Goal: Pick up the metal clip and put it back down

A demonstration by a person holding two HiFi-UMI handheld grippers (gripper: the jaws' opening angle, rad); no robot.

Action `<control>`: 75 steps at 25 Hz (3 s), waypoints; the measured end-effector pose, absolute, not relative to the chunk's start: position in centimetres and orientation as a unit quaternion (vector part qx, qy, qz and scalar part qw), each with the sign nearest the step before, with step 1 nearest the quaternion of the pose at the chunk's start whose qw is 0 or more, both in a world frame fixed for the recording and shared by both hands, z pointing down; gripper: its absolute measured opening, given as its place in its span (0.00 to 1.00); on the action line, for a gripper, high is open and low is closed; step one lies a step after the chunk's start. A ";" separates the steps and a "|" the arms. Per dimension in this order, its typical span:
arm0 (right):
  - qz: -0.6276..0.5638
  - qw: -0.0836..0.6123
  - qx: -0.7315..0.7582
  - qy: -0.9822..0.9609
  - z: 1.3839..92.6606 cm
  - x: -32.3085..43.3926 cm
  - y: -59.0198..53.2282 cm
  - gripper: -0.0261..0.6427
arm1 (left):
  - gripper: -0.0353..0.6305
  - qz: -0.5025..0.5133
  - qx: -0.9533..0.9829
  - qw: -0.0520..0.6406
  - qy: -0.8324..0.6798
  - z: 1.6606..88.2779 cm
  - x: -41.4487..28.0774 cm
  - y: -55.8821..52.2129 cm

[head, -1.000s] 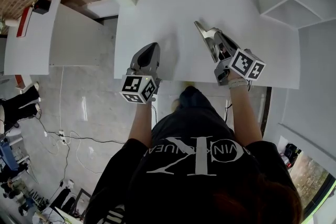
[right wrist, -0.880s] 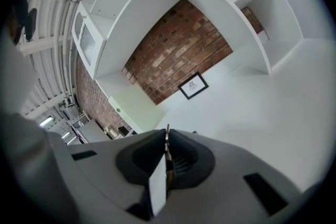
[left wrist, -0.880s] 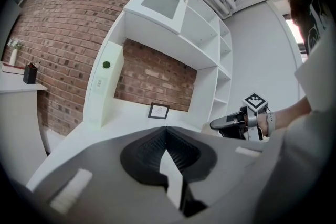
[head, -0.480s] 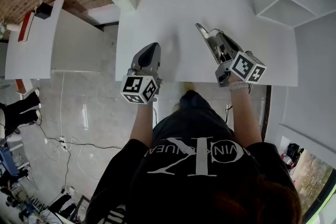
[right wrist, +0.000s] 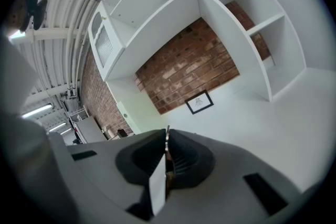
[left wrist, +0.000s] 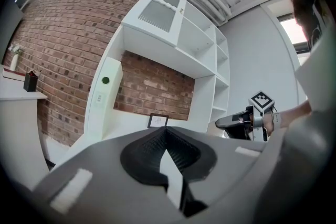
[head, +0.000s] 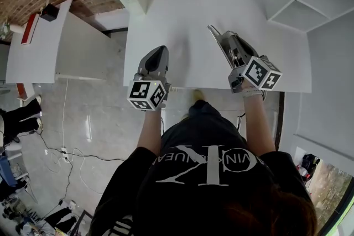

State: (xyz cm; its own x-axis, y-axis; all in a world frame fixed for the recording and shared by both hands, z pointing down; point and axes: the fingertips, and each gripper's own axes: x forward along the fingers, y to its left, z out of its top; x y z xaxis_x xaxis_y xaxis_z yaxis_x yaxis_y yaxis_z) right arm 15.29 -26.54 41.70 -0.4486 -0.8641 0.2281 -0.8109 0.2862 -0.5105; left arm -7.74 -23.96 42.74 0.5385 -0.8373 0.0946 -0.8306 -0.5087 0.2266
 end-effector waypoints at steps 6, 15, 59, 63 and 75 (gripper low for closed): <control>-0.273 0.054 -0.525 0.805 40.4 15.4 -26.0 0.08 | 0.07 -0.022 0.865 0.114 -0.488 41.9 -8.3 -23.7; -0.263 0.068 -0.526 0.806 39.2 15.3 -25.3 0.08 | 0.07 -0.031 0.864 0.102 -0.493 40.7 -8.8 -23.3; -0.282 0.051 -0.511 0.810 41.2 14.6 -27.6 0.08 | 0.07 -0.017 0.855 0.111 -0.506 42.5 -9.1 -25.2; -0.296 0.043 -0.505 0.810 42.5 14.1 -28.1 0.08 | 0.07 -0.009 0.850 0.121 -0.512 43.6 -9.4 -25.3; -0.331 0.015 -0.487 0.808 46.0 12.3 -29.0 0.08 | 0.07 0.008 0.842 0.141 -0.520 45.9 -10.3 -25.4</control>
